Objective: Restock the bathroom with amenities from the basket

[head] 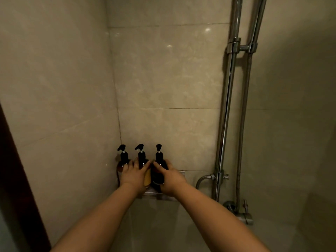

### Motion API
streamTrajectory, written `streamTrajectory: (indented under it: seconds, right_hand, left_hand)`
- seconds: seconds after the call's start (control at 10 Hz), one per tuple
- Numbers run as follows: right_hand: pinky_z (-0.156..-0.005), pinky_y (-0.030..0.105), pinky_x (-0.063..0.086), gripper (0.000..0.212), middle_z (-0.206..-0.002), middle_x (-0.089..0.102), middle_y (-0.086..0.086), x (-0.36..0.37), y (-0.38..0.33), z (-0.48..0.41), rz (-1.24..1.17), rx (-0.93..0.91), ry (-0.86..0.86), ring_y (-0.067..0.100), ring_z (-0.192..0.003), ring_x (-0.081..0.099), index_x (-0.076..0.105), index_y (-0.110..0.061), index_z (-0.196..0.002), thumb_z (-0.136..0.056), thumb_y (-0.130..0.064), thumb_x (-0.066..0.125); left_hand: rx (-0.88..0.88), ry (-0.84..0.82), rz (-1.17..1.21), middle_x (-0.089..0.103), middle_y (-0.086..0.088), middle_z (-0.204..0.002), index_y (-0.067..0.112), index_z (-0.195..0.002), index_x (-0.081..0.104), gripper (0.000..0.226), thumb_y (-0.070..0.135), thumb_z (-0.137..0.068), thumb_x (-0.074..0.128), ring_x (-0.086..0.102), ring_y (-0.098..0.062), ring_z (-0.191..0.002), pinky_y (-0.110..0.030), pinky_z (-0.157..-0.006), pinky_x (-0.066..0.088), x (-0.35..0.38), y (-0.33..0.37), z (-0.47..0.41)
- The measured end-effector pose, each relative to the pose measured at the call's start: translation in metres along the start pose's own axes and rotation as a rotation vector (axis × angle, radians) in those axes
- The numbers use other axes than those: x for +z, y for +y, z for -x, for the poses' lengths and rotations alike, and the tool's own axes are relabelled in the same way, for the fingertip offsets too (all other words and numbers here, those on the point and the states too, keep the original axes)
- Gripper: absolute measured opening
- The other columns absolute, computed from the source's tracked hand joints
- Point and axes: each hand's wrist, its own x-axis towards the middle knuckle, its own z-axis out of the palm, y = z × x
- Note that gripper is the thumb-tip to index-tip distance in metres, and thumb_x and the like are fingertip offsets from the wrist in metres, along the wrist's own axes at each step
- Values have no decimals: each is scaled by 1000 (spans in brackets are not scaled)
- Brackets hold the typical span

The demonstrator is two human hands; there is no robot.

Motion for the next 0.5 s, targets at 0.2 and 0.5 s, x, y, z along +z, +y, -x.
streamTrajectory:
  seconds: [0.2, 0.5]
  right_hand:
    - [-120, 45, 24, 99, -164, -17, -3, -4, 2, 4, -39, -2, -67, 29, -152, 0, -6, -53, -151, -86, -43, 68]
    - [-120, 40, 9, 96, -166, -10, 4, -40, -5, 5, 74, -49, -132, 26, -152, -4, -7, -35, -156, -90, -55, 59]
  left_hand:
    - [-10, -85, 25, -5, -14, -163, 45, -145, -28, 115, 68, -75, 59, 1, -36, -148, -56, -113, 18, -2, -4, 3]
    - [86, 296, 68, 54, -7, -130, 34, -141, 45, 59, 45, -83, 53, 57, -28, -108, -41, -82, 45, -36, -24, 8]
